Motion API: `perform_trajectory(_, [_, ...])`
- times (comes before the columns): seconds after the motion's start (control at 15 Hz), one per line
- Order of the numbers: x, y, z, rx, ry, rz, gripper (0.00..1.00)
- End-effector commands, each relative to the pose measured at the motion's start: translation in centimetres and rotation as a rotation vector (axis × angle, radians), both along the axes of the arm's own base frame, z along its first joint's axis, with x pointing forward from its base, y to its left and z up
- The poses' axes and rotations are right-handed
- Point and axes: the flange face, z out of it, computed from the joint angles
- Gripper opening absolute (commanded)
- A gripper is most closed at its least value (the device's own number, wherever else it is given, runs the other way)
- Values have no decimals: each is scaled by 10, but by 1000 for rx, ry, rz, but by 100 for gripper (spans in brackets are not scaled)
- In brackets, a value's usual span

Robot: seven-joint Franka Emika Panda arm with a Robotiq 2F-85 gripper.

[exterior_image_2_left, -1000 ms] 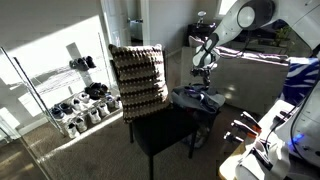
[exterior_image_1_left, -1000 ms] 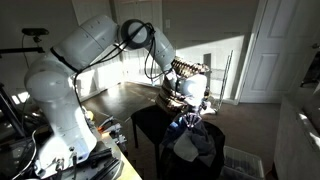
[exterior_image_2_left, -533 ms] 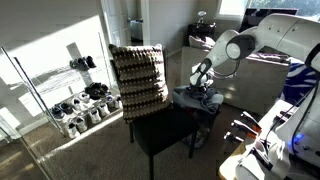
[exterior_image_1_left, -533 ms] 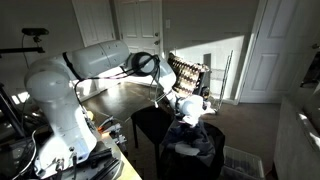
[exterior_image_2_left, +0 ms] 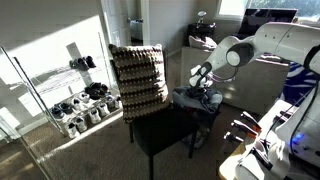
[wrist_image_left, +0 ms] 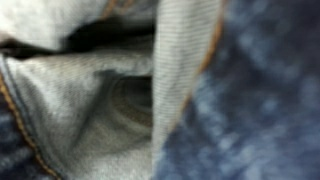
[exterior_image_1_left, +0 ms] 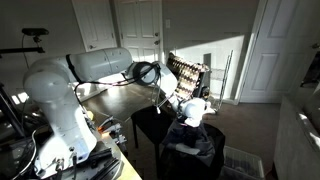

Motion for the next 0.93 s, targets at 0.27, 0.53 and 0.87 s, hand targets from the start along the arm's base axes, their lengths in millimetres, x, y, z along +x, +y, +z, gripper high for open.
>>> perform_trajectory(0.27, [-70,-22,-32,301,195,-10,0])
perform_trajectory(0.53, [-72,-28,-23,375,236,-40,0])
perform_trajectory(0.87, [-14,-54,15,314,-11,-41,0])
